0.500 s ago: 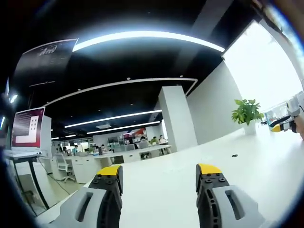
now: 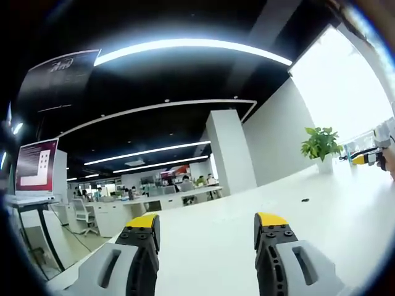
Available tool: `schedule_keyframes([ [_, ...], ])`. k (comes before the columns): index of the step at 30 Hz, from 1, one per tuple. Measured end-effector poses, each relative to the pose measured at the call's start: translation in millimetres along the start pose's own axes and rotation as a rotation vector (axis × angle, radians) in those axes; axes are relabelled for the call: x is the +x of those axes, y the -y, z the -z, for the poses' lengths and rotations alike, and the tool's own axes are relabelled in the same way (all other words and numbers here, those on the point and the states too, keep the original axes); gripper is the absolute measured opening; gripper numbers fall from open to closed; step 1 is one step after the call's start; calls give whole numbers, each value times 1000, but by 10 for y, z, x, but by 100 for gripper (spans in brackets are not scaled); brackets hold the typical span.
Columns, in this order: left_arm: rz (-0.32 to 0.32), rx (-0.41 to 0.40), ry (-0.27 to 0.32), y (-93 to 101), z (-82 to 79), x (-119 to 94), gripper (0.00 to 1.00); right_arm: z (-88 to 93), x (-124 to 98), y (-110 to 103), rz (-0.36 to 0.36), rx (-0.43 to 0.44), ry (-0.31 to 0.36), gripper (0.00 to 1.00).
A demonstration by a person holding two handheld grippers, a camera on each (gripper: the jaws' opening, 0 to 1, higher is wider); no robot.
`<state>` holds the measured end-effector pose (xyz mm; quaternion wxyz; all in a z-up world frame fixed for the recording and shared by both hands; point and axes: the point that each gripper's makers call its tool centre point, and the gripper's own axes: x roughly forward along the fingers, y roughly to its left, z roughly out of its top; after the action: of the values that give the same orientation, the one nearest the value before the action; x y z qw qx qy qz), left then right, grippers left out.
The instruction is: Snap the two parts of the plastic buckle together until the buckle closes and remains connected.
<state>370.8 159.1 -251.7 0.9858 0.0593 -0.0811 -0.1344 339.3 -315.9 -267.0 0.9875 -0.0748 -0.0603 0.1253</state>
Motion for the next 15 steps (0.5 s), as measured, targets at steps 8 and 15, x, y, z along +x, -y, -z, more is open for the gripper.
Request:
schedule_keyframes([
  [8,0,2,-9,-7,17,8,62,78,13,-33,-15,-19,-49,29],
  [15,1,7,-17,-9,30,14,62,10,8,-77,-37,9,-9,21],
])
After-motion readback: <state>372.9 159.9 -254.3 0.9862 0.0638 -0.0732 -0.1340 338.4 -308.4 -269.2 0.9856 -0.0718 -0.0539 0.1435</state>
